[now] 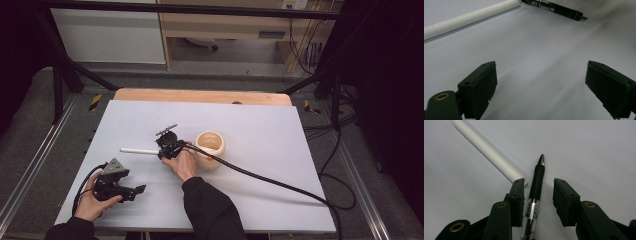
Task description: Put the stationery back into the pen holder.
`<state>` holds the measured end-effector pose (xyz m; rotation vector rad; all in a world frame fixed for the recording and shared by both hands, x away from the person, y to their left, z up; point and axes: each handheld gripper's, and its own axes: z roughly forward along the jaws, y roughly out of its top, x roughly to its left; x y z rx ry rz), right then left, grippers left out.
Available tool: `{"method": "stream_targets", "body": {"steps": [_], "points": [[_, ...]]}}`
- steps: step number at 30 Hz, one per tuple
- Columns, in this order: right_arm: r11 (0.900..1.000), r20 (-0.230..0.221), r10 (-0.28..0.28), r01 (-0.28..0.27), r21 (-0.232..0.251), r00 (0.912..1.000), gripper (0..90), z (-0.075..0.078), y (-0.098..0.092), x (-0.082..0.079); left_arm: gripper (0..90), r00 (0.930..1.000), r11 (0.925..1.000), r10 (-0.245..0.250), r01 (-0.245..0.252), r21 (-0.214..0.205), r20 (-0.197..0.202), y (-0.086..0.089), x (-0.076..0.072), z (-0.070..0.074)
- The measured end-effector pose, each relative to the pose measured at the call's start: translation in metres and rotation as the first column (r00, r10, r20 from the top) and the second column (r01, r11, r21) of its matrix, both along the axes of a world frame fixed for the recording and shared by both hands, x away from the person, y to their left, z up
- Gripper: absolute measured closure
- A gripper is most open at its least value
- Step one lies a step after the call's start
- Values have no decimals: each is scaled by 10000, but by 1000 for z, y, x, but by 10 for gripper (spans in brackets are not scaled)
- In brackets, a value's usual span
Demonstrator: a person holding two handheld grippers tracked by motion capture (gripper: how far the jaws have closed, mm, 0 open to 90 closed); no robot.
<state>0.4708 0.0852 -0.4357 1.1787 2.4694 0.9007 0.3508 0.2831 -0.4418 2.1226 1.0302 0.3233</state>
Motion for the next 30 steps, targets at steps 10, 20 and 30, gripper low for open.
{"method": "stream_targets", "body": {"steps": [10,20,30], "points": [[9999,-166,-69,71,148,9998,709,-5,1,3,105,10000,10000,-18,18,13,11,0,0,0],[9995,-312,-185,193,247,9993,792,-5,1,3,106,10000,10000,-17,17,15,21,0,0,0],[9989,-451,-347,360,290,9984,803,-4,1,3,107,10000,10000,-3,3,16,7,0,0,0]]}}
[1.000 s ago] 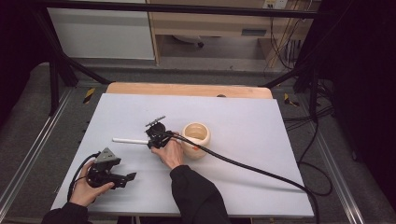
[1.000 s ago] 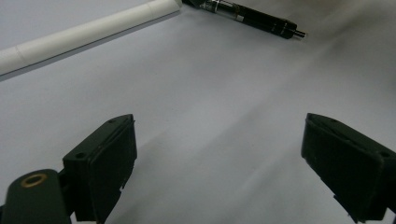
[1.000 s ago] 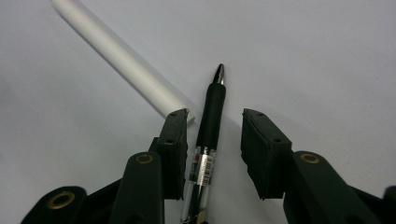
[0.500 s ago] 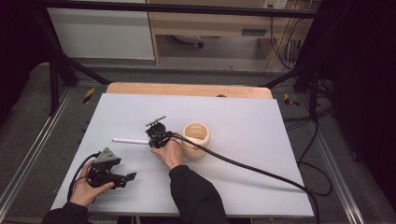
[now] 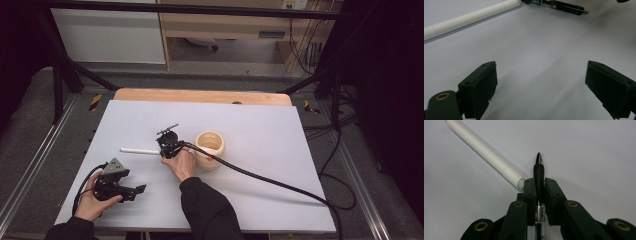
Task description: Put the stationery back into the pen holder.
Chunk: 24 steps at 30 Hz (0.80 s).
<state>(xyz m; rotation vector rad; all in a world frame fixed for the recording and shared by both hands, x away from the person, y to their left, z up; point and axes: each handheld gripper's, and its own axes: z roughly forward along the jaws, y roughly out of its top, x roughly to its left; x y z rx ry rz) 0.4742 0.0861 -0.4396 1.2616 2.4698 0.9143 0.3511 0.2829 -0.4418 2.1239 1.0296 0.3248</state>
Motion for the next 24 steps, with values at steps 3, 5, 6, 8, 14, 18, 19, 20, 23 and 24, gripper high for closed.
{"method": "stream_targets", "body": {"steps": [3,5,6,8,14,18,19,20,23,24], "points": [[9999,16,135,-135,-46,9999,803,1,-1,-1,107,10000,10000,24,-24,-11,14,1,0,0],[9996,137,271,-270,-90,9995,804,3,-1,-3,108,10000,10000,43,-43,-27,23,1,0,0],[9993,148,359,-357,-108,9992,805,5,-1,-4,108,10000,10000,38,-38,-22,23,0,0,0],[9988,209,485,-482,-110,9986,805,8,-2,-5,108,10000,10000,12,-12,0,21,0,0,0],[9978,386,666,-666,-15,9970,805,20,-6,-9,108,10000,10000,44,-44,-8,8,1,0,0],[9959,647,859,-876,240,9942,804,33,-9,-14,108,10000,10000,19,-19,11,31,0,0,0],[9953,713,901,-924,299,9934,804,35,-10,-16,108,10000,10000,20,-20,8,23,0,0,0],[9943,802,980,-1010,344,9920,804,38,-11,-18,108,10000,10000,23,-23,27,30,0,0,0],[9922,971,1060,-1117,558,9896,804,45,-16,-24,108,10000,10000,31,-31,19,13,-1,0,0],[9915,1016,1070,-1138,635,9890,804,48,-19,-26,108,10000,10000,36,-36,11,14,-1,0,0]]}}
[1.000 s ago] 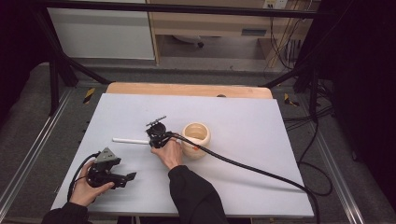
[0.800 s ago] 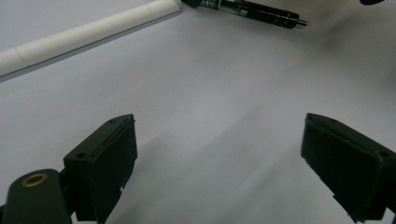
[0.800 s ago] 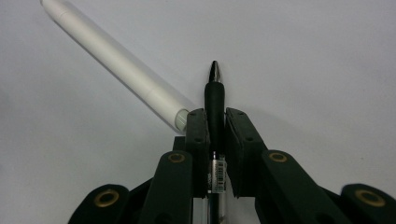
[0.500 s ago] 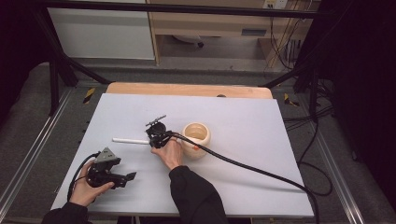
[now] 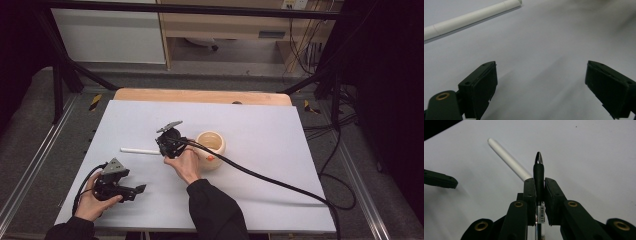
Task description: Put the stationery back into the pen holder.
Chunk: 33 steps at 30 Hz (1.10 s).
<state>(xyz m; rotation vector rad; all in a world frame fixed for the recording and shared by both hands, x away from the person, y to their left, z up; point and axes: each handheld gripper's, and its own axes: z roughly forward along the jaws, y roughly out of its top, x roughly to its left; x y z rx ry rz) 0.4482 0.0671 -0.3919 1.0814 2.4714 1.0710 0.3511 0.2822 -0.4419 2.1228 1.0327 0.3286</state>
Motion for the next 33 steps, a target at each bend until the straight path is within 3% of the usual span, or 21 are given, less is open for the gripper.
{"method": "stream_targets", "body": {"steps": [13,22,33], "points": [[9939,870,208,-300,1066,9960,804,34,-41,-25,108,10000,10000,8,-8,93,8,0,0,0],[9824,1404,-256,-12,1870,9898,803,55,-74,-34,107,10000,10000,15,-15,98,11,-1,0,0],[9591,1935,-1001,429,2798,9760,803,75,-107,-31,108,10000,9999,2,-2,115,4,-1,0,0]]}}
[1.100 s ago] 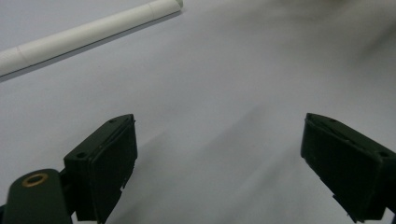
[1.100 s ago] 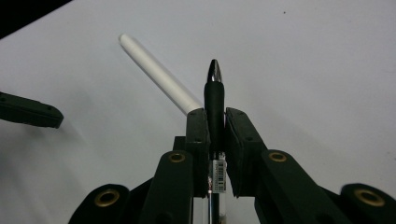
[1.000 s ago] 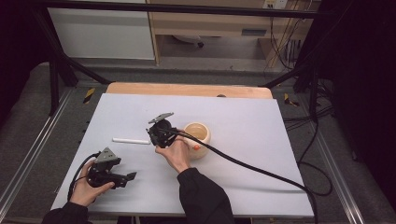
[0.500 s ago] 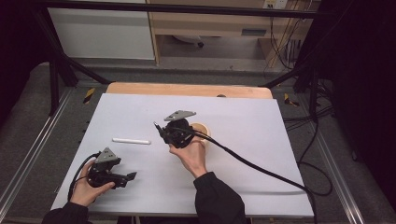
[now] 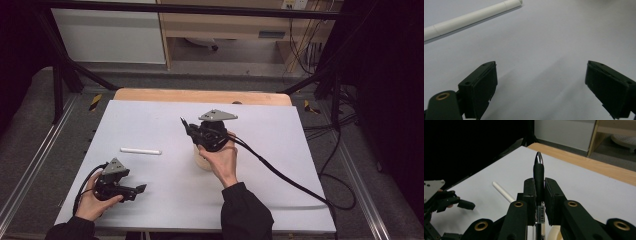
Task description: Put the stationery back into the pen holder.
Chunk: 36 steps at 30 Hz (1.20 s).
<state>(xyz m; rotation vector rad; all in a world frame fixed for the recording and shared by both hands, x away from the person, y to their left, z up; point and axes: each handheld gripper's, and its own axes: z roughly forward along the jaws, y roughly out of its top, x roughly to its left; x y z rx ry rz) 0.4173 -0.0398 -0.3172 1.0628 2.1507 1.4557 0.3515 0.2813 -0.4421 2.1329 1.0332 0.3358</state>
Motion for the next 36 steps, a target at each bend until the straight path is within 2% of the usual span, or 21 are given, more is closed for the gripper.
{"method": "stream_targets", "body": {"steps": [5,11,25,27,36], "points": [[9994,295,-251,243,262,9992,804,3,-7,7,107,10000,10000,-6,6,-6,18,0,0,0],[9980,460,-494,475,411,9977,803,-3,-12,19,108,10000,10000,-15,15,6,22,0,0,0],[9948,609,-690,641,786,9958,804,-31,-26,49,107,10000,10000,-2,2,-28,17,0,0,0],[9951,711,-651,594,789,9953,803,-35,-28,51,108,10000,10000,7,-7,-38,1,0,0,0],[9940,662,-555,489,978,9963,803,-57,-34,55,108,10000,10000,4,-4,-30,-14,0,0,-1]]}}
